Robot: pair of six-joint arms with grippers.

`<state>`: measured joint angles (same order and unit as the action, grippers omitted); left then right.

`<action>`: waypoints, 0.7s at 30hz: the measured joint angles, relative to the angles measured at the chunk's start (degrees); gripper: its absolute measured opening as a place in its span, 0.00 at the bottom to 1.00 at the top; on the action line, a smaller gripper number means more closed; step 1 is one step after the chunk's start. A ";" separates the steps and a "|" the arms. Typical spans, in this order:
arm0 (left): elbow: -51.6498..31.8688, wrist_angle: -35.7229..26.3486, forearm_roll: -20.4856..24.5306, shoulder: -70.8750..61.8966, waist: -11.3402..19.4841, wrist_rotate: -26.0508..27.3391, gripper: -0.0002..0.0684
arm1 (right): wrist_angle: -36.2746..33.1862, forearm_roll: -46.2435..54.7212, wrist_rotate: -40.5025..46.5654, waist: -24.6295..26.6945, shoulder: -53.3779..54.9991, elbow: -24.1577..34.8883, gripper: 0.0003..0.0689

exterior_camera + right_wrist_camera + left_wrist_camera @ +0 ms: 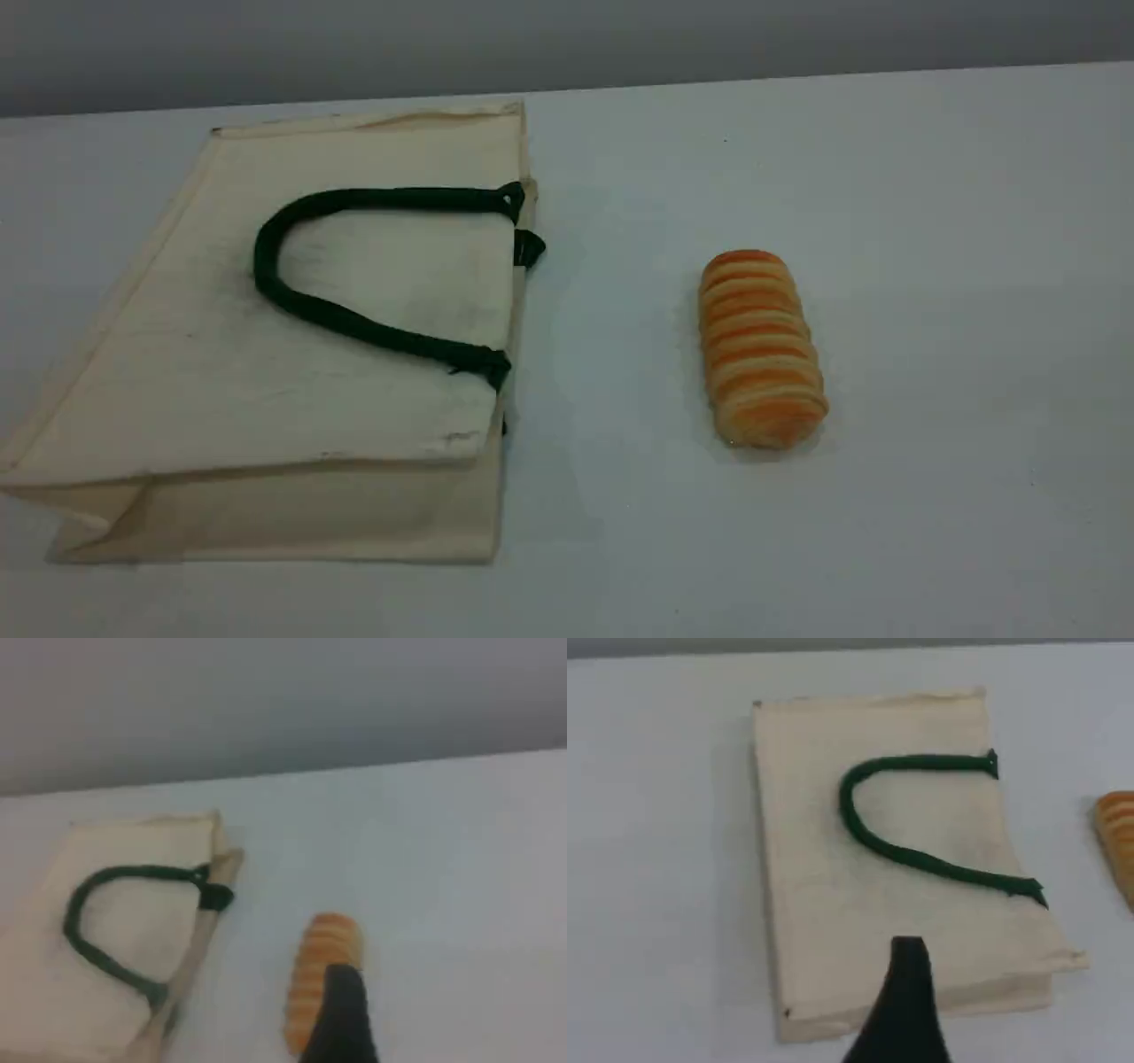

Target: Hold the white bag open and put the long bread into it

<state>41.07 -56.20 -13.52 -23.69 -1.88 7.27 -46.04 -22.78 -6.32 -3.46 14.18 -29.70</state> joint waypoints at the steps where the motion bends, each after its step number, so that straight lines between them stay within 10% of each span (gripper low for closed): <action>1: 0.28 0.60 -0.54 -2.17 0.00 0.18 0.83 | 1.49 -1.18 -1.13 0.00 1.93 0.00 0.77; 11: 3.24 7.85 -6.36 -20.91 0.00 6.20 0.83 | 16.41 -12.71 -12.69 0.00 21.19 0.00 0.77; 21: 3.28 19.39 -6.22 -38.98 0.00 0.60 0.83 | 19.61 -31.76 -31.70 0.00 39.21 0.00 0.77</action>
<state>44.36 -36.82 -19.74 -62.68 -1.88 7.87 -26.43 -54.54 -38.01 -3.46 53.40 -29.70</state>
